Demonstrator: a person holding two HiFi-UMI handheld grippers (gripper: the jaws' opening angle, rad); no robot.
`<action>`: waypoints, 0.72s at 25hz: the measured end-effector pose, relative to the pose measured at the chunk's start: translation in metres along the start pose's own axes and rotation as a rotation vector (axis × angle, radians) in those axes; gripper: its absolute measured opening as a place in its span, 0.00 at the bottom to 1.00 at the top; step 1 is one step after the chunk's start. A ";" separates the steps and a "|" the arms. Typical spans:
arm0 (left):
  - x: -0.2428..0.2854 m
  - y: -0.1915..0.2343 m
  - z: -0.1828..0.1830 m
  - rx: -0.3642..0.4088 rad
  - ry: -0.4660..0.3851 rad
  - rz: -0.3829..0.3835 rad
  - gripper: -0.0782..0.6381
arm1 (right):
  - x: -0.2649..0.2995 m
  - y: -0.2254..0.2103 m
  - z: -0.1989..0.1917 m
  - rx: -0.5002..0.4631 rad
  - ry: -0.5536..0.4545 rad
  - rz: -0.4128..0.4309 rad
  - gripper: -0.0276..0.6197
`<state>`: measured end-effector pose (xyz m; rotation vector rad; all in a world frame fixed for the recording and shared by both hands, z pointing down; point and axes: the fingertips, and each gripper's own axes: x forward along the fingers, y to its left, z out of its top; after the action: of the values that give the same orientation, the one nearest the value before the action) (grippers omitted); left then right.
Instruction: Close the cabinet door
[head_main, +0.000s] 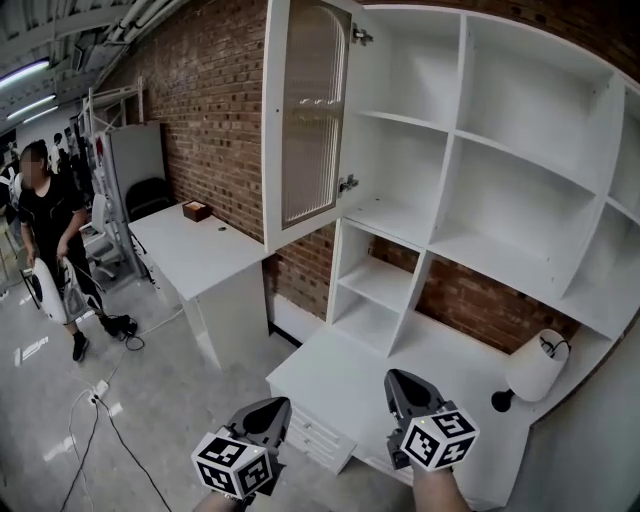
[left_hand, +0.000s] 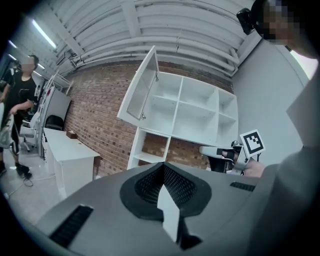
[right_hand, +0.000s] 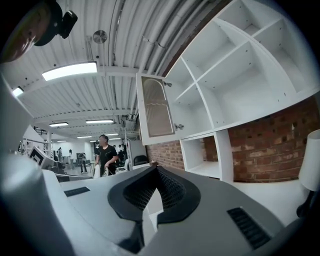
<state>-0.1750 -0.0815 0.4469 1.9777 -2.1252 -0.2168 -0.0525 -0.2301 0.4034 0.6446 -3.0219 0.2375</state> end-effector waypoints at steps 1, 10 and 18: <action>0.008 0.003 0.002 0.002 -0.002 0.010 0.12 | 0.005 -0.006 0.001 0.001 0.001 0.004 0.08; 0.066 0.038 0.031 0.035 -0.050 0.115 0.12 | 0.045 -0.057 0.005 0.006 0.007 0.053 0.08; 0.094 0.080 0.068 0.012 -0.087 0.178 0.12 | 0.052 -0.084 0.006 0.017 0.008 0.049 0.08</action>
<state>-0.2760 -0.1722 0.4084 1.8021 -2.3465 -0.2634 -0.0657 -0.3278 0.4128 0.5698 -3.0338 0.2669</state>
